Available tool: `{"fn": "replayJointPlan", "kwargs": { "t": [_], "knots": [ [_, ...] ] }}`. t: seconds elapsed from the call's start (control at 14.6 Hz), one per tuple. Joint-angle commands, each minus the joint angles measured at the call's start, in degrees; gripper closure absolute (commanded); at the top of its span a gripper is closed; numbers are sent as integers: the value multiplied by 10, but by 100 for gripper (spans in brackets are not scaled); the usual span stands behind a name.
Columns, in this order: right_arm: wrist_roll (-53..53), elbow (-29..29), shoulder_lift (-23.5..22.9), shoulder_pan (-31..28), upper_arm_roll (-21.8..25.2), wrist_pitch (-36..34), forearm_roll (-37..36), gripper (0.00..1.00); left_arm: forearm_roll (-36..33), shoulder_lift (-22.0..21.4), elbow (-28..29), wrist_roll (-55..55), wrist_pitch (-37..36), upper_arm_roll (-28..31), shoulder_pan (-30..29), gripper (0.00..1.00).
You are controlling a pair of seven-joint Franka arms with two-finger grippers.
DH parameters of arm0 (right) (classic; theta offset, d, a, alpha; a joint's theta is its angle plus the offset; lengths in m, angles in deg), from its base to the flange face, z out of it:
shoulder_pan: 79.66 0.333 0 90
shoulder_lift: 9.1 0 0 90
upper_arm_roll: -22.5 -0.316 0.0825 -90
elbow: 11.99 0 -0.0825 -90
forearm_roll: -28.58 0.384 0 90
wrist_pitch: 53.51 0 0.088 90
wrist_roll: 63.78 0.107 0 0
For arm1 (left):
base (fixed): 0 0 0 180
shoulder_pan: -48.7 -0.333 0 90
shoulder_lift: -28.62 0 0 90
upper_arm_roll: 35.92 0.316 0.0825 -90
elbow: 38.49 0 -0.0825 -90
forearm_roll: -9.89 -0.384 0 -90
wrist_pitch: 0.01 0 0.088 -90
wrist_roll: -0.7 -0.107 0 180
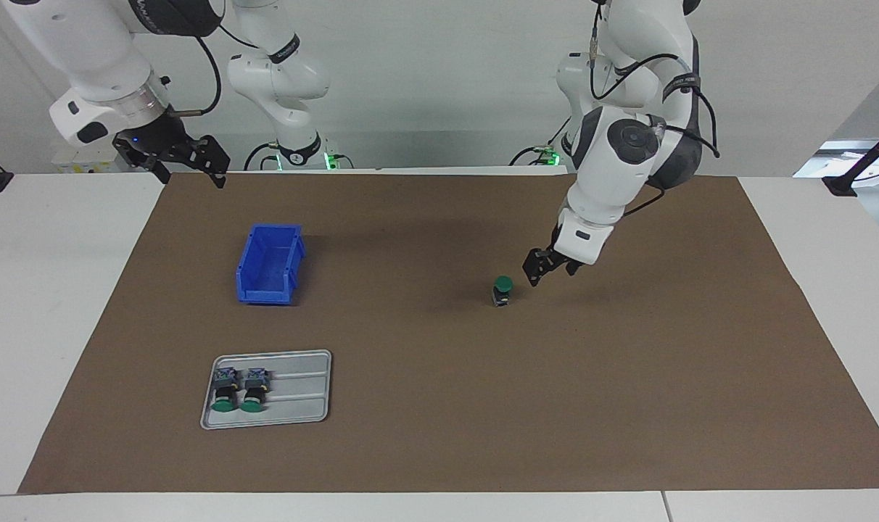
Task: Place and press button with both arms
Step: 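Lift the left gripper away while the right gripper reaches the button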
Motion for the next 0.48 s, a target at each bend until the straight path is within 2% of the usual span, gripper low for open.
{"fn": "replayJointPlan", "kwargs": {
  "t": [0.0,0.2,0.41],
  "knots": [
    [-14,-5,6,0,-4,-8,11,1,-9,-38,2,-65,-55,2,-42,0],
    [-44,-3,5,9,-5,-1,43,1,-9,-66,7,-169,-112,2,-103,0],
    [-48,0,-7,89,-5,60,56,1,-11,-91,7,-234,-147,3,-151,0]
  ]
}}
